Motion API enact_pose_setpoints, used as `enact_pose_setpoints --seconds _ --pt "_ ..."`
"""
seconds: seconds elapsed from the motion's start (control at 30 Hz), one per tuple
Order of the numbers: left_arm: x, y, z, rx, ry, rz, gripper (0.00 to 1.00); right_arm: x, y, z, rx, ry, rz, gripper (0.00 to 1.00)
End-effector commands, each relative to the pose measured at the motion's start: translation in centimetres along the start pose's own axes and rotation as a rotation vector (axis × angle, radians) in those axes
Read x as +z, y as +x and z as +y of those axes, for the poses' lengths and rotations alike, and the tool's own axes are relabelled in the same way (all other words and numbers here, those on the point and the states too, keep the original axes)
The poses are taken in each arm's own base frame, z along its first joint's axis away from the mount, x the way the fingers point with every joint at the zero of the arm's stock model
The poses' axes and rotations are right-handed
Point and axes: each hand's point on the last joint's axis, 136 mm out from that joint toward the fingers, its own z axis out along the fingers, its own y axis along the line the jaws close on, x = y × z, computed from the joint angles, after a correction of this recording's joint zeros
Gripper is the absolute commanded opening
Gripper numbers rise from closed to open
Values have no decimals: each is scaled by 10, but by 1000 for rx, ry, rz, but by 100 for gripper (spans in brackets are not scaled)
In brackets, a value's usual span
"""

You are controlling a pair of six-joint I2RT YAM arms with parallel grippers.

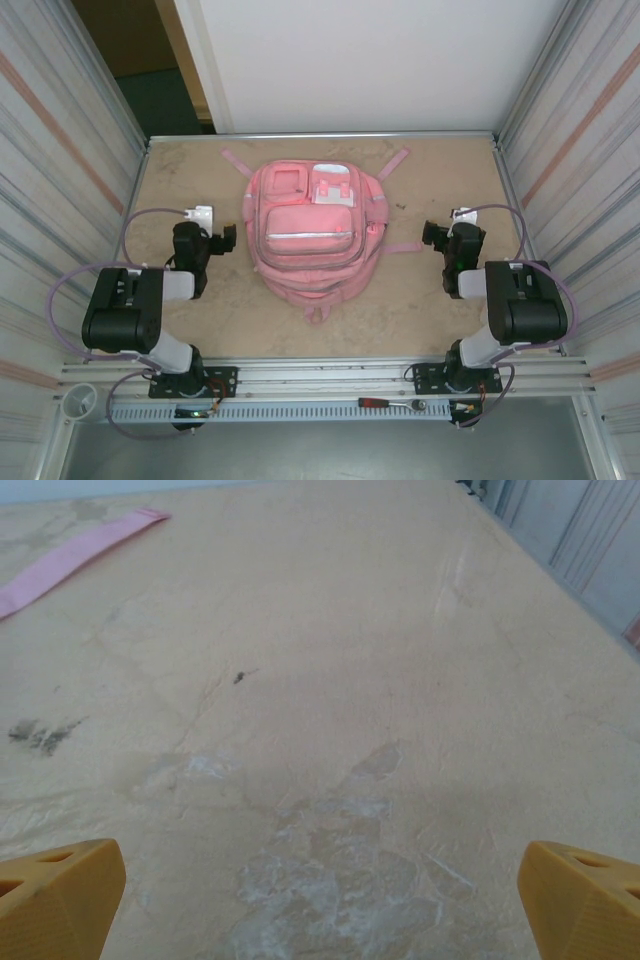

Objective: Pack the student bag

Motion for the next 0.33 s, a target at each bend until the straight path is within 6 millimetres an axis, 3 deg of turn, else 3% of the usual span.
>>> enact_pose_setpoints --seconds 0.0,0.3 --pt "-2 -7 -2 -14 19 -27 99 2 -10 4 30 -26 -18 99" --pt "-1 -8 -2 -14 18 -29 99 3 -11 5 27 -26 -22 99"
